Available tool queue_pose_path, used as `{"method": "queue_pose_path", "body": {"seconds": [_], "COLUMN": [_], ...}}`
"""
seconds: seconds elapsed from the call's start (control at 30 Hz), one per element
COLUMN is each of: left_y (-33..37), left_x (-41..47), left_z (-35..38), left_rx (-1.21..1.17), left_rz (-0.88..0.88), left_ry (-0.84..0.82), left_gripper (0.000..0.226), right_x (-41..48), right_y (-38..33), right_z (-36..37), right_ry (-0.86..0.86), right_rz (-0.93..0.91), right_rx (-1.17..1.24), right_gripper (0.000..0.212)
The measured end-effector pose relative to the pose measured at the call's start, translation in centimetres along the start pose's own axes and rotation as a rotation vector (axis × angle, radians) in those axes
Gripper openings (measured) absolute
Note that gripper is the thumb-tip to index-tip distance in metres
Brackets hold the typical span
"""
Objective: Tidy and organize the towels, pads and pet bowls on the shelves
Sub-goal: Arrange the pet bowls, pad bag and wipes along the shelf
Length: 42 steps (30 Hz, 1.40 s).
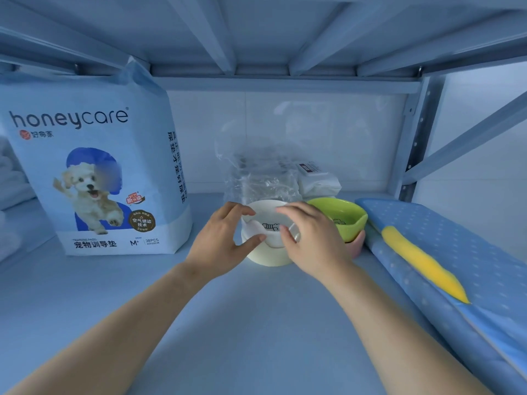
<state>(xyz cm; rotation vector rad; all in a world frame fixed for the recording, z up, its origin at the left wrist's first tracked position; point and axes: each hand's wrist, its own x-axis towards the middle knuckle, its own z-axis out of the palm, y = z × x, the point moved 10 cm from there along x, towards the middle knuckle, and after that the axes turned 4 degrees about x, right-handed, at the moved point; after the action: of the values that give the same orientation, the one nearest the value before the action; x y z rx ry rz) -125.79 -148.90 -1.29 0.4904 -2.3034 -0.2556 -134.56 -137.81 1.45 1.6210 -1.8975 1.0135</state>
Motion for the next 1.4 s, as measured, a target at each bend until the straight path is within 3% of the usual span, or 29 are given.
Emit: {"method": "queue_pose_path", "body": {"seconds": [0.17,0.43,0.73,1.03,1.17,1.4], "left_y": [-1.5,-2.1,-8.5,-15.0,-18.6,-22.5], "left_x": [-1.1,-2.2,-6.6,-9.2,-9.3,-8.5], "left_z": [-0.2,-3.0,-10.7,-16.9,-19.3,-19.7], "left_rx": [0.055,0.085,0.208,0.342,0.413,0.376], "left_rz": [-0.029,-0.065,-0.201,-0.257,-0.286,-0.259], "left_ry": [-0.037,-0.015,0.035,0.076,0.102,0.134], "left_gripper": [0.049,0.04,0.035,0.036,0.047,0.088], "right_x": [-0.5,0.7,2.1,4.3,5.4,6.0], "right_y": [-0.2,-3.8,-11.9,-17.9,-20.1,-19.9], "right_z": [2.6,3.0,7.6,13.7,15.3,18.5], "right_ry": [-0.185,-0.2,-0.232,-0.197,-0.109,-0.071], "right_rz": [0.011,-0.061,-0.19,-0.322,-0.39,-0.378], "right_rx": [-0.088,0.05,0.208,0.15,0.051,-0.21], "right_gripper": [0.032,0.031,0.029,0.029,0.04,0.062]}}
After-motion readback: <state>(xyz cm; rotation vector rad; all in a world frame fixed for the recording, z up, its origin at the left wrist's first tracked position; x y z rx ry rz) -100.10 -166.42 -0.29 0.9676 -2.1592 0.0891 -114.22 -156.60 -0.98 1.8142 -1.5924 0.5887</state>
